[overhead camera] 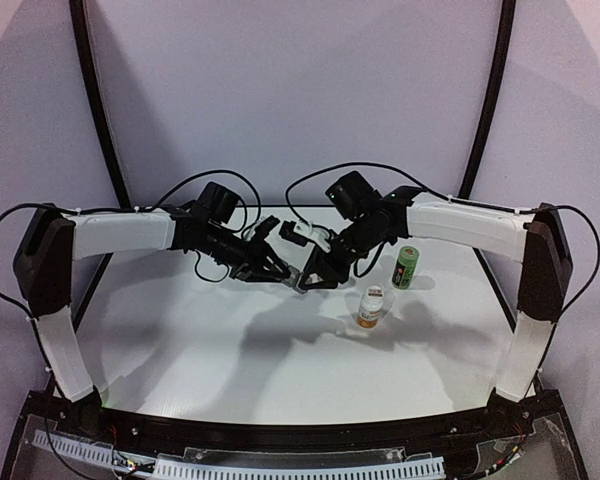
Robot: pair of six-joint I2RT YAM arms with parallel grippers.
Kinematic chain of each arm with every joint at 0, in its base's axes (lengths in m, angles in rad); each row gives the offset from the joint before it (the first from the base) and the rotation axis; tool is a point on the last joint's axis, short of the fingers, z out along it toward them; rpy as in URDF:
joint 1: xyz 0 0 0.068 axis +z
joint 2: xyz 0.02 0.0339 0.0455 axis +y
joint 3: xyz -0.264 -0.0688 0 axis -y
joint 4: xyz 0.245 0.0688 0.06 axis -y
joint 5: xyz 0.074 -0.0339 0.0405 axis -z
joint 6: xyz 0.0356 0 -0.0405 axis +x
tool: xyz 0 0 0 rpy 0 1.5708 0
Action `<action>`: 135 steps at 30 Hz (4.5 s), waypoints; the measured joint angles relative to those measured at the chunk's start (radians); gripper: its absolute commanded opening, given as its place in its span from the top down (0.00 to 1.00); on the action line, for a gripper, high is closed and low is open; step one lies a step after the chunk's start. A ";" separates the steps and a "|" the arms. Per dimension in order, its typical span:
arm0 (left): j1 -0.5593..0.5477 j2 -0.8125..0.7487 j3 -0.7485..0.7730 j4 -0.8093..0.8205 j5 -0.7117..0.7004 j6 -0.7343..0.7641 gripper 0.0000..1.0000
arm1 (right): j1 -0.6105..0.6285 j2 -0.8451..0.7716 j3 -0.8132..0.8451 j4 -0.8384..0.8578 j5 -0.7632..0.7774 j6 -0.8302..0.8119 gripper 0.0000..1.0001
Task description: Sort the pills into containers
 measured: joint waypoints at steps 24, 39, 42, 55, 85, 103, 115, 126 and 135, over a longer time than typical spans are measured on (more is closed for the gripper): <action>0.001 -0.027 -0.034 0.053 0.049 -0.055 0.99 | -0.043 -0.060 -0.023 0.119 0.299 0.032 0.16; 0.001 -0.001 -0.030 0.016 0.010 -0.057 0.99 | -0.071 -0.226 -0.168 0.219 0.311 0.155 0.01; 0.001 0.060 -0.025 -0.003 -0.001 -0.057 0.98 | -0.114 -0.360 -0.256 0.283 0.309 0.230 0.02; 0.001 0.171 -0.029 -0.049 -0.021 -0.059 0.76 | -0.152 -0.508 -0.402 0.259 0.329 0.402 0.01; 0.000 -0.114 0.008 -0.386 -0.596 0.090 0.01 | -0.100 -0.292 -0.296 -0.096 0.415 0.412 0.19; 0.000 -0.285 -0.036 -0.282 -0.851 0.080 0.01 | -0.063 -0.135 -0.229 -0.199 0.481 0.403 0.59; 0.000 -0.292 -0.117 -0.178 -0.807 0.103 0.01 | -0.060 -0.127 -0.196 -0.245 0.501 0.476 0.94; -0.063 -0.304 -0.181 0.144 -0.516 0.243 0.01 | -0.138 -0.140 0.032 -0.339 0.317 0.686 1.00; -0.159 -0.159 -0.023 0.202 -0.329 0.391 0.01 | -0.201 -0.147 0.158 -0.370 0.019 0.776 1.00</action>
